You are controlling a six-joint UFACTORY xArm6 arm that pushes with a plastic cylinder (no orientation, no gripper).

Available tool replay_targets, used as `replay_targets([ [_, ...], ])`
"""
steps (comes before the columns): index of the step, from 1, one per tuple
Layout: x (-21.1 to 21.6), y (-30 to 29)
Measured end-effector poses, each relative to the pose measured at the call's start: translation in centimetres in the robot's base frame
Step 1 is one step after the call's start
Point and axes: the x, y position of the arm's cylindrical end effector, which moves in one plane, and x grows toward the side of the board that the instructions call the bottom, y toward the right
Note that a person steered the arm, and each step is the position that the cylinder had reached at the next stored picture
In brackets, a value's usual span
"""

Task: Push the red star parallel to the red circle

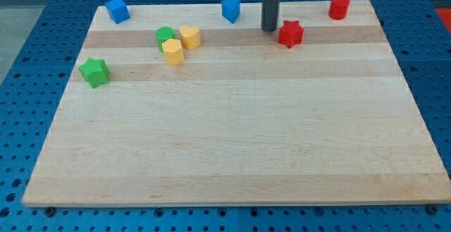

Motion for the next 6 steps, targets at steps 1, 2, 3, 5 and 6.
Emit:
replay_targets([
  [1, 2.2, 2.1],
  [2, 3.9, 4.4],
  [3, 5.7, 6.9],
  [5, 9.2, 10.8],
  [6, 10.7, 11.0],
])
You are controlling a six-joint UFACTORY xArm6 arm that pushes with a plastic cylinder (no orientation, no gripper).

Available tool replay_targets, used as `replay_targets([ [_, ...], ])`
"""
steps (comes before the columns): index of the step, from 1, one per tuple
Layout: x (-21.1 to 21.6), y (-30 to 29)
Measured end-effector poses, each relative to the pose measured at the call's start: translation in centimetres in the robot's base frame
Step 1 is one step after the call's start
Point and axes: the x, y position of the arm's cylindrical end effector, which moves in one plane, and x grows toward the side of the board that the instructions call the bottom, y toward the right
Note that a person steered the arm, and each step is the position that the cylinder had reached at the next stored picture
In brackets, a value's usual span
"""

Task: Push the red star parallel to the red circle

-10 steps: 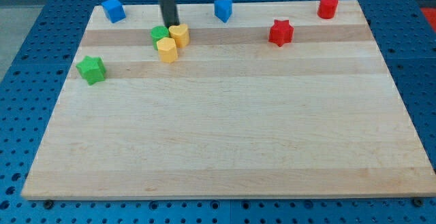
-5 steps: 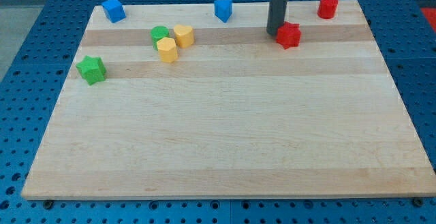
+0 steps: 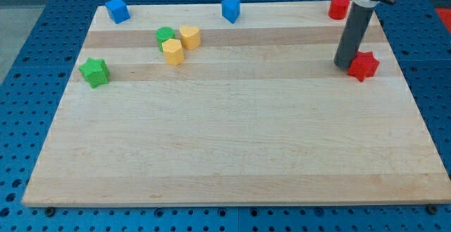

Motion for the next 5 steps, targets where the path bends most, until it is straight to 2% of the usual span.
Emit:
replay_targets([
  [1, 0.7, -0.7],
  [3, 3.0, -5.9],
  [5, 3.1, -12.0],
])
